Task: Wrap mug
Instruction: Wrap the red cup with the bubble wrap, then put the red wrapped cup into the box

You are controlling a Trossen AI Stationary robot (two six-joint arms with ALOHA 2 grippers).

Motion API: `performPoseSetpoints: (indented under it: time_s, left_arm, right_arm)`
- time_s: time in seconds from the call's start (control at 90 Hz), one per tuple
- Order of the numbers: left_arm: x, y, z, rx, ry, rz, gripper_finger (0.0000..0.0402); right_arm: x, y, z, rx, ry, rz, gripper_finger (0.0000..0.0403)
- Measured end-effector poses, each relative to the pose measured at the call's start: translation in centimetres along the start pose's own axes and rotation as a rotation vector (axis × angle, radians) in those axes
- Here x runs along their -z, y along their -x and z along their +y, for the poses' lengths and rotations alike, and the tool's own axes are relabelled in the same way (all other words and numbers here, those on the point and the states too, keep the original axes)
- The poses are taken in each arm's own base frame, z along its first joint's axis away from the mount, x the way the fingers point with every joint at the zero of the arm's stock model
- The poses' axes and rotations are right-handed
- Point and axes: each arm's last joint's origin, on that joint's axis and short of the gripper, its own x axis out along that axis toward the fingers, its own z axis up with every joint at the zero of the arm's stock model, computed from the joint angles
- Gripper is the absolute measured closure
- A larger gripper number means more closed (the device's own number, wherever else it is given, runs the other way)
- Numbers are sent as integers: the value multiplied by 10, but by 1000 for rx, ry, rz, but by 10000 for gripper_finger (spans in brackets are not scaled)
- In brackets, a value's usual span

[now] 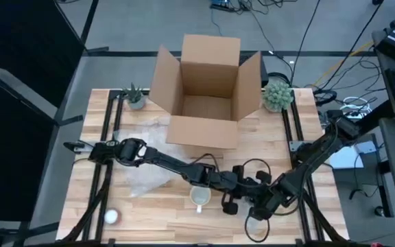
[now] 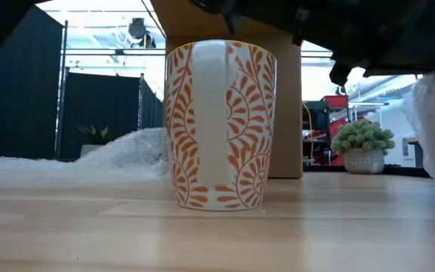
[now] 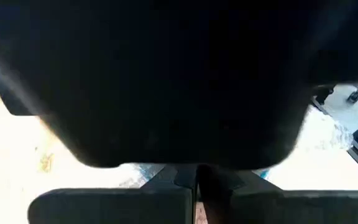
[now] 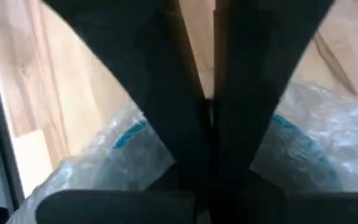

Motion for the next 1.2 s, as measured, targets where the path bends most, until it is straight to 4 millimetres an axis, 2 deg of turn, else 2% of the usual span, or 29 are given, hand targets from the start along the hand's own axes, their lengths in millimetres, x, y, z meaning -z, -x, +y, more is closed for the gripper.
performPoseSetpoints:
  time_s: [0.067,0.178,0.3,0.367,0.456,0.6,0.722,0.867,1.078,1.2]
  left_arm:
    - [1,0,0,1,0,8,402]
    - [3,0,0,5,0,13,402]
    - [1,1,1,11,0,10,402]
    - [2,0,1,10,1,12,402]
    - [3,0,0,11,0,19,402]
    - [3,0,0,10,1,16,402]
    - [3,0,0,10,1,17,402]
    - [3,0,0,10,1,16,402]
    - [3,0,0,10,1,17,402]
    - [3,0,0,8,1,17,402]
  right_arm:
    - [-4,4,3,9,28,20,403]
    - [-13,22,9,32,92,50,403]
    - [-20,52,18,50,124,113,403]
    - [-27,75,26,20,123,74,403]
    - [-24,92,29,52,133,103,403]
    - [-18,110,45,-57,110,73,403]
    - [-8,111,54,-88,136,51,385]
    - [2,112,58,-45,144,-37,327]
    - [14,83,59,56,194,-47,223]
    - [17,64,63,64,255,-43,184]
